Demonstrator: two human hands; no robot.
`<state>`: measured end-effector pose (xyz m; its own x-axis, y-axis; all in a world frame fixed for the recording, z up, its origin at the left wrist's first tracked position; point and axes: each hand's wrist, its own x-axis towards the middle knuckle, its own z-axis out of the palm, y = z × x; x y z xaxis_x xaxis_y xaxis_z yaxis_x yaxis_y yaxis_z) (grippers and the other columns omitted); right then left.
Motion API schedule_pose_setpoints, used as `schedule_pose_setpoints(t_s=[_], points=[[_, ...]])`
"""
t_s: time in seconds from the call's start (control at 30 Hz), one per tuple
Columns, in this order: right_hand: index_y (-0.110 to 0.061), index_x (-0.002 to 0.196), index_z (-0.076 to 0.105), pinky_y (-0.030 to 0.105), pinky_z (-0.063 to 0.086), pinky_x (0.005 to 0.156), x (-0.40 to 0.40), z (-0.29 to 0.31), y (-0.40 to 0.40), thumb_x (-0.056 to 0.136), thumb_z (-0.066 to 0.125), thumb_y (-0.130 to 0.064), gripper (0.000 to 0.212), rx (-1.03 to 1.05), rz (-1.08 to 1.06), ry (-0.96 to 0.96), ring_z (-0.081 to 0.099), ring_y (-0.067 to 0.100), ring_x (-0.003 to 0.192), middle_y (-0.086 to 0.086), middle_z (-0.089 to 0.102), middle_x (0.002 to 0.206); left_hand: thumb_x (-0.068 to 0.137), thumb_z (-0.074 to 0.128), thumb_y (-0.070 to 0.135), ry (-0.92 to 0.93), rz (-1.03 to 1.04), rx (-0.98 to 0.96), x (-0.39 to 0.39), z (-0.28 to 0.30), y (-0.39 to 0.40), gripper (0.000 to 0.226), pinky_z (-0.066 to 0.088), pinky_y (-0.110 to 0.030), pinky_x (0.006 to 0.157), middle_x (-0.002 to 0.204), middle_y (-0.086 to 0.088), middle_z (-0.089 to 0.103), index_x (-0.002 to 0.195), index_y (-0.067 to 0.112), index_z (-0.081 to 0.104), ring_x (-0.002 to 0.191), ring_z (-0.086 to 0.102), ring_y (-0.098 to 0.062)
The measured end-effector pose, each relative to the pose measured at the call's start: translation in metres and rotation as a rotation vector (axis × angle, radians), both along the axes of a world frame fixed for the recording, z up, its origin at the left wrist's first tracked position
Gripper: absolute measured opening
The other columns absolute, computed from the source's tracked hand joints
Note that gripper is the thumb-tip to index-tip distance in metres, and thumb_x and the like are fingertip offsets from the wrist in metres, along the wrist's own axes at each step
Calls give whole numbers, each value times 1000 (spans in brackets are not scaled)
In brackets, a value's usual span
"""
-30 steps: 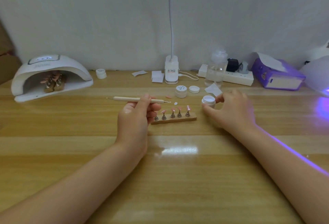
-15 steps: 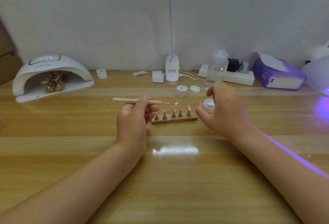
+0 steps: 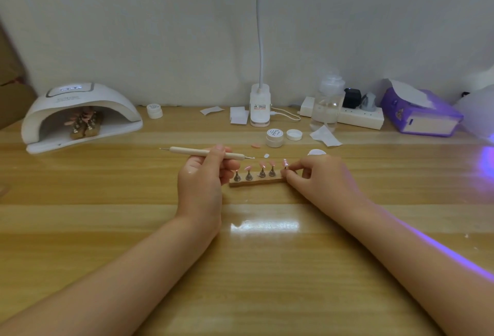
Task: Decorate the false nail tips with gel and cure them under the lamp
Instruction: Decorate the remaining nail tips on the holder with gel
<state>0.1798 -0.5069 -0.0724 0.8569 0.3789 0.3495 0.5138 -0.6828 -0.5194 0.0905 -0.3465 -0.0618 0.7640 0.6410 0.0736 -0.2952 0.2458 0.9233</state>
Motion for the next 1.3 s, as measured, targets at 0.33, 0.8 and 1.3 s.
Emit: schedule_pose_setpoints(t_s=[0.33,0.8,1.3], points=[[-21,82,76,12,31,51,-8,1,2,84,68,-25,9,77,76,-117,41,3,49,-15,41,45,94,55,16,-49,-17,178,-1,-3,-4,16,47,-13,57,59,3,67,81,12,63,58,61,-3],[-7,82,72,2,37,60,-24,4,10,80,70,-3,4,290,253,-296,53,-12,66,-11,63,72,86,50,34,-219,-37,792,-14,-1,-11,9,52,-30,65,86,7,67,85,35,59,75,65,-15],[-6,81,71,2,38,62,-24,2,10,79,71,-3,3,319,262,-340,52,-15,66,-13,62,72,84,48,33,-230,-32,849,-12,-2,-11,9,47,-15,64,86,10,66,84,34,57,74,63,-9]])
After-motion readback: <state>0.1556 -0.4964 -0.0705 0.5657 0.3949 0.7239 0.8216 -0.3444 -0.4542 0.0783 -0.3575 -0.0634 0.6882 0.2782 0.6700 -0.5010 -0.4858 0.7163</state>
